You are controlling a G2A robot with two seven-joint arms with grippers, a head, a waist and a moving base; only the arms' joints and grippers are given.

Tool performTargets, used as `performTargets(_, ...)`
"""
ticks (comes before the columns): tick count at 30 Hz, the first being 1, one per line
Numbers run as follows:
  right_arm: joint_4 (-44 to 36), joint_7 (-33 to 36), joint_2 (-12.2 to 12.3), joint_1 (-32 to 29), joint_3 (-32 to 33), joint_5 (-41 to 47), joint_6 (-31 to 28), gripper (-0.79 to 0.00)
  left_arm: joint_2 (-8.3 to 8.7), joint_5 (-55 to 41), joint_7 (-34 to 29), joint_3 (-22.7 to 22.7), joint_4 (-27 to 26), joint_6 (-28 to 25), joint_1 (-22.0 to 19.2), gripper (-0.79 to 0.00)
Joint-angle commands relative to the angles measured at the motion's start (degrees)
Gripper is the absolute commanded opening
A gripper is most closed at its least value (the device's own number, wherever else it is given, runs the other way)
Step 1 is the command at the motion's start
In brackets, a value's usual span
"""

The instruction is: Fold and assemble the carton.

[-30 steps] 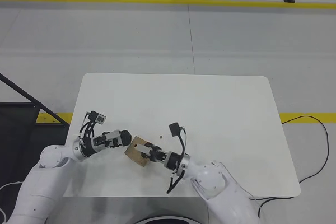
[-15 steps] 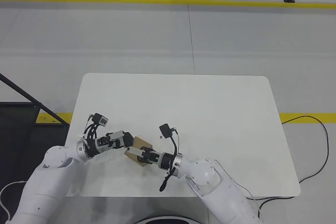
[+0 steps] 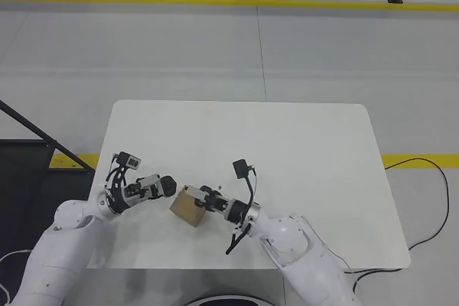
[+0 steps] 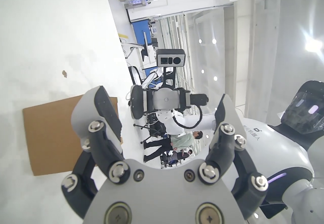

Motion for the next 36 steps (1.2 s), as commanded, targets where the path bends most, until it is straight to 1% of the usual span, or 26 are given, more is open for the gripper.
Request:
performTargets(1, 0.7, -0.1, -0.1, 0.6, 0.0, 0.3, 1.1, 0.000, 0.10, 4.1, 2.4, 0.1, -0.3, 0.2, 0.0, 0.000)
performTargets(8, 3.9, 0.0, -0.5, 1.6, -0.1, 1.8, 0.9, 0.000, 0.19, 10.7, 6.6, 0.7, -1.5, 1.5, 0.8, 0.000)
performTargets(21, 6.3, 0.5, -0.6, 1.8, 0.4, 2.5, 0.7, 0.000, -0.29, 11.9, 7.1, 3.5, -1.7, 2.0, 0.5, 0.000)
performTargets(27, 5.6, 0.1, -0.6, 1.3, 0.5, 1.9, -0.3, 0.000, -0.44, 11.7, 7.2, 4.1, -1.8, 2.0, 0.1, 0.000)
performTargets(30, 4.1, -0.5, -0.4, 0.5, 1.1, 0.5, -2.3, 0.000, -0.47, 11.6, 7.2, 4.2, -1.9, 2.1, -0.1, 0.000)
performTargets(33, 1.1, -2.3, 0.2, -1.3, 2.1, -5.1, -6.3, 0.000, -0.39, 12.7, 7.2, 4.2, -2.1, 2.5, -0.5, 0.000)
performTargets(36, -2.4, -2.2, 1.1, -3.9, 3.7, -10.8, -10.7, 0.000, -0.28, 13.1, 7.3, 3.7, -2.4, 3.0, -0.8, 0.000)
